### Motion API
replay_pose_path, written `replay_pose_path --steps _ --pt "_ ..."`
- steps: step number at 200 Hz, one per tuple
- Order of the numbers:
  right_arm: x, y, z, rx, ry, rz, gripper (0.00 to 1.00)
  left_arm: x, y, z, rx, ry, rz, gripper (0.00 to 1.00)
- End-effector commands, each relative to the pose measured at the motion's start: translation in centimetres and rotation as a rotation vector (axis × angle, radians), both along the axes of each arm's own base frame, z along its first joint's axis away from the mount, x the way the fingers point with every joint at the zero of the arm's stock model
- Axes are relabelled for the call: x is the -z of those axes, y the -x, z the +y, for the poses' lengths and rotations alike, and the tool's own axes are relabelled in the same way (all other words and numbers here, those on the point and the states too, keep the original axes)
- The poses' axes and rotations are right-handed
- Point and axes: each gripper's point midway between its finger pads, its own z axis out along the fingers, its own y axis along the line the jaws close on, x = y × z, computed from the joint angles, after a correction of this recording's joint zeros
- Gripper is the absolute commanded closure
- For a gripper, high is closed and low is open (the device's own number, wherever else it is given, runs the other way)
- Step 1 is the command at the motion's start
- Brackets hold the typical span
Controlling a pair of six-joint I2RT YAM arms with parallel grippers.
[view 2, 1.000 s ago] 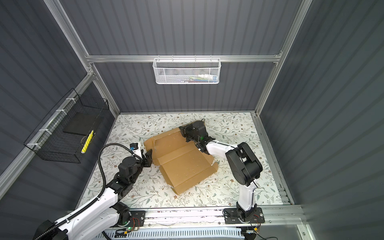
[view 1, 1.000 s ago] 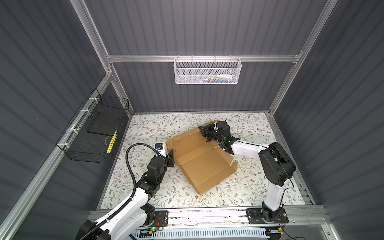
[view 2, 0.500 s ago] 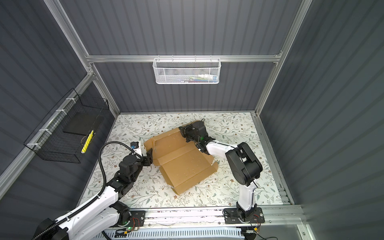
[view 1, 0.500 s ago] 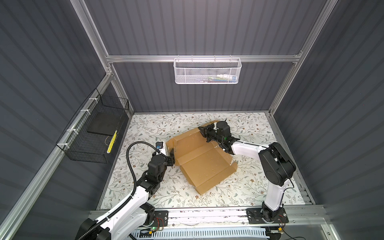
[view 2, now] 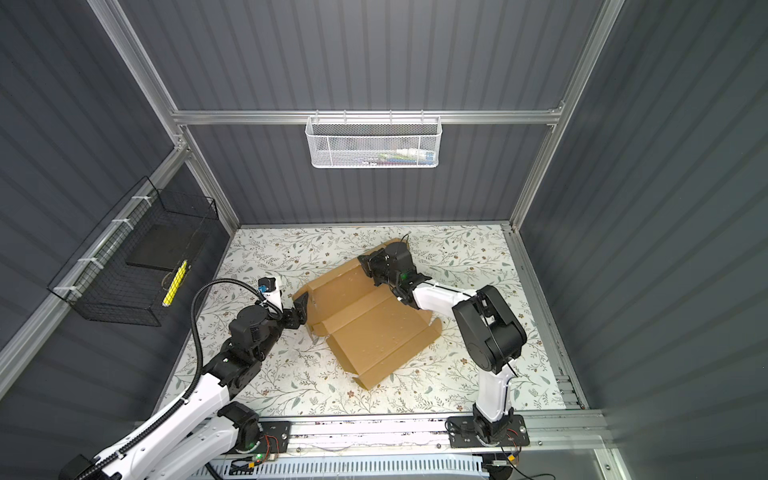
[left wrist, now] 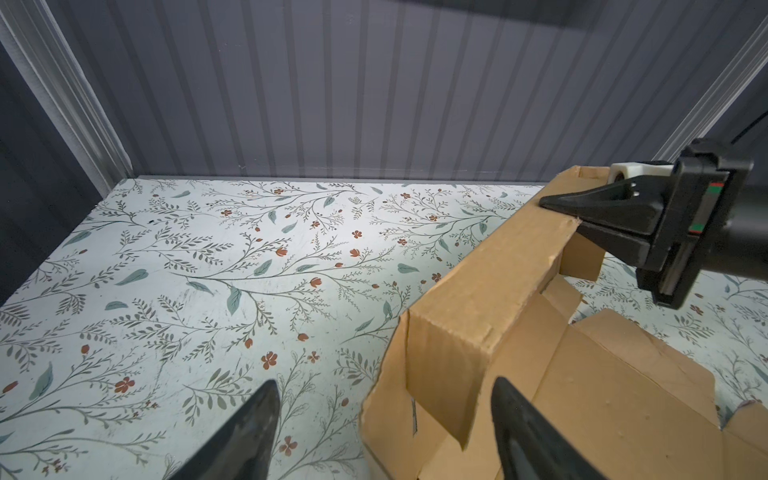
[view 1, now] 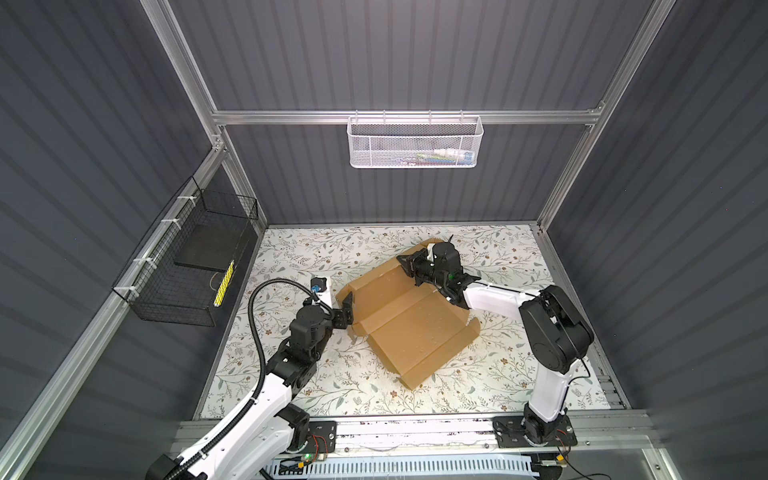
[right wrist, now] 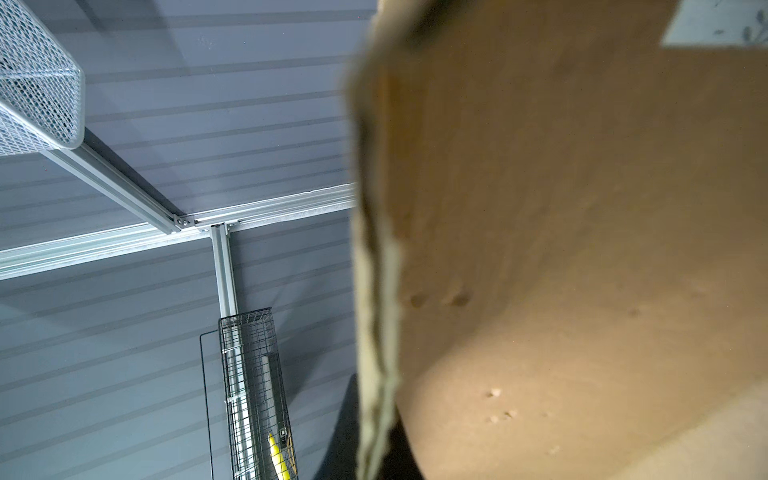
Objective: Fold the paper box
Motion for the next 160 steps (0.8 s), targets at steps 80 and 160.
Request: replay_pose_path --steps 80,160 --pt "-2.5 0.9 1.4 -0.132 0.006 -0.101 0.97 -1.2 2.0 1.3 -0.051 0.033 0.151 0.26" --pt "-2.5 0.7 1.3 -0.133 0.017 -0.101 0.97 3.2 3.8 1.8 -0.075 0.052 0.314 0.37"
